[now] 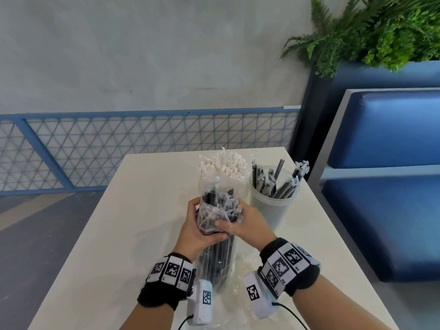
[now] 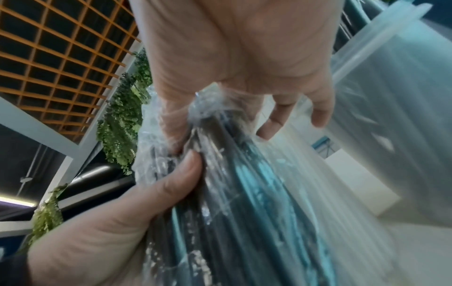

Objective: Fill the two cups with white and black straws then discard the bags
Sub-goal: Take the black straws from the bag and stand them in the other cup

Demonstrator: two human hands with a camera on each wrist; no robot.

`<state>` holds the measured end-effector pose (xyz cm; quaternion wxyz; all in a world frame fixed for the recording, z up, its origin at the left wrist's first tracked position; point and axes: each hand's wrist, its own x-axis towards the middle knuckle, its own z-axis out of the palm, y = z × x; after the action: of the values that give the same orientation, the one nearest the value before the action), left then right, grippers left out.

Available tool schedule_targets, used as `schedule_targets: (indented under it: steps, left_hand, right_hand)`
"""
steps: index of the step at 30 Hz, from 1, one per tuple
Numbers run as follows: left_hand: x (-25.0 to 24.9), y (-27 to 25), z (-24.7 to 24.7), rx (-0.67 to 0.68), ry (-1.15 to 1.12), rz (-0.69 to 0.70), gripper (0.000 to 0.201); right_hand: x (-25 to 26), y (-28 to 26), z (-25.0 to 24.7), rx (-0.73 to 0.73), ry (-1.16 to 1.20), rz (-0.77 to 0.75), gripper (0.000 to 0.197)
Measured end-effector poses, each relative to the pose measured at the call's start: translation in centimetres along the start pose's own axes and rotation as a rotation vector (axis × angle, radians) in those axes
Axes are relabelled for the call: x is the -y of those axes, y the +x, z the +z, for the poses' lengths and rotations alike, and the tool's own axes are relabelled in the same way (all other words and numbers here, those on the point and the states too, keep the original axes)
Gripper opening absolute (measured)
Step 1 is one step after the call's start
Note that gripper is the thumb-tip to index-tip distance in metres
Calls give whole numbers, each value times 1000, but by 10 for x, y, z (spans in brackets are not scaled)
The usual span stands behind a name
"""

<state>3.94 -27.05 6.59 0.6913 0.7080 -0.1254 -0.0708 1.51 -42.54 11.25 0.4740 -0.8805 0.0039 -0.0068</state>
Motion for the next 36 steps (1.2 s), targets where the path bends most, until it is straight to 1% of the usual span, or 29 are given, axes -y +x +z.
schedule_targets:
  steps: [3,5,8,10,12,13,15,18,23,24,26,29,33,34,35,36]
  left_hand:
    - [2,1,1,-28,48,6,96]
    - [2,1,3,-31,66,9,93]
    - [2,2,4,-36,98,-2,70]
    - [2,3,4,-43,118,-7,62]
    - [2,3,5,-47,132,-7,59]
    - [2,3,5,-47,137,-5,57]
    - [2,3,6,-50,140,-4,53]
    - [3,5,6,-60,156,-7,49]
    - [5,7,8,-77,202,-17,45]
    - [5,7,8,-82,208,-22,45]
    - [4,6,8,-90,208,-31,45]
    - [2,6,7,-101,186,-38,45]
    - [0,4,5,-102,189,-19,47]
    - [0,4,6,-98,191,-19,47]
    - [0,4,6,-93,193,-22,47]
    - [-1,4,7,-89,195,-24,46]
  right_hand:
    - [-6,1,5,-52,58,3,53]
    - [-10,1,9,-129,78,10,60]
    - [-15,3,14,-220,93,4,61]
    - [-12,4,12,-286,94,19,56]
    - [-9,6,8,-339,88,47,42]
    - [-6,7,4,-352,91,49,38]
    - [1,8,-4,-376,98,18,37]
    - [12,9,-18,-397,154,-3,23]
    - [22,14,-28,-412,354,-78,21]
    - [22,13,-29,-401,389,-95,18]
    - [25,10,-32,-378,420,-152,24]
    - [29,4,-36,-258,434,-193,28]
    - [21,-2,-44,8,375,-155,45]
    - [18,-2,-45,50,369,-143,46]
    - [17,-3,-46,61,373,-134,46]
    - [15,-3,-43,38,397,-126,45]
